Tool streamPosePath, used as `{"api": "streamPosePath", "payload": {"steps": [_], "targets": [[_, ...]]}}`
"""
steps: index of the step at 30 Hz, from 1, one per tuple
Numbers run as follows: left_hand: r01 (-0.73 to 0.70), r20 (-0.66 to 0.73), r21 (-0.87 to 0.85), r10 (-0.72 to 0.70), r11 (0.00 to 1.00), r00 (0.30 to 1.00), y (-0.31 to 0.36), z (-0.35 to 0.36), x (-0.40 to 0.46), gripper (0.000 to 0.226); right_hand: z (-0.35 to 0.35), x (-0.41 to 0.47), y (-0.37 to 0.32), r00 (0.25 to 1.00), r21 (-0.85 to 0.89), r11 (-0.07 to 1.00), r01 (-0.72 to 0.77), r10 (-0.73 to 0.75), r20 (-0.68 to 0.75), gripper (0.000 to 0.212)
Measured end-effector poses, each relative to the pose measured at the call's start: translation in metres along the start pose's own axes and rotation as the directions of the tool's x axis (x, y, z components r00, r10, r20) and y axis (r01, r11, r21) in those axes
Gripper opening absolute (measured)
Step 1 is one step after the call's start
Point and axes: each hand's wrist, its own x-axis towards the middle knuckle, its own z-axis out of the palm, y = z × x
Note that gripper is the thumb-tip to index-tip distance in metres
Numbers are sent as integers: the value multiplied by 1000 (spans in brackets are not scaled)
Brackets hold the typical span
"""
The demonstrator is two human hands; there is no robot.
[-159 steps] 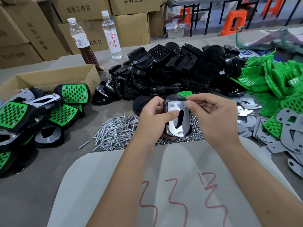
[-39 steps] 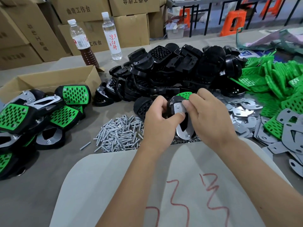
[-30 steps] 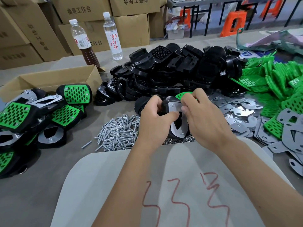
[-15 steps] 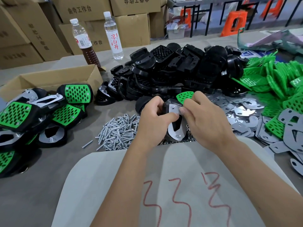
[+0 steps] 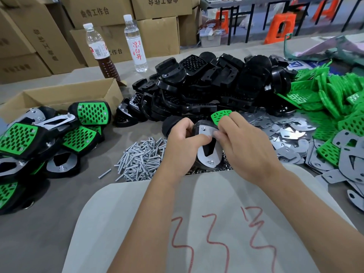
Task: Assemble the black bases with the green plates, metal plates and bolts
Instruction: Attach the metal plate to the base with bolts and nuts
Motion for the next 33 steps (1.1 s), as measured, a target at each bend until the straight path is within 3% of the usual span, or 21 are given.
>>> {"api": "streamPosePath", "payload": {"steps": [3, 6, 10, 13, 17, 19, 24, 30, 33], "targets": [[2, -3, 23, -2, 1000, 1000, -2, -2, 1, 35, 2, -1, 0, 998, 10, 1000, 25, -26, 63, 20], [-8, -8, 27, 8, 1000, 1000, -3, -3, 1, 33, 2, 0, -5, 1000, 10, 1000, 24, -24, 18, 23], [-21, -39, 32, 23, 999, 999, -2, -4, 3, 32, 6, 0, -4, 998, 79, 995, -68, 66, 24, 29], [-33, -196, 71, 47, 997, 979, -2, -5, 4, 34, 1, 2, 9, 988, 170, 978, -120, 100, 121, 25], [-44, -439, 109, 88, 993, 894, -4, -8, 6, 30, -7, 0, 17, 935, 69, 994, -83, 54, 351, 6], [-31, -499, 85, 69, 996, 864, -5, -11, 8, 27, -8, 0, 15, 903, 41, 994, -97, 71, 423, 7], [1, -496, -29, -15, 1000, 868, -7, -13, 9, 26, -5, 2, 9, 903, 35, 990, -135, 109, 416, 7], [21, -482, -42, -39, 999, 875, -7, -10, 8, 27, -6, 1, 3, 903, 38, 990, -137, 109, 417, 13], [22, -459, -47, -41, 999, 888, -7, -9, 8, 30, -3, 0, 3, 960, 214, 959, -187, 133, 247, 13]]}}
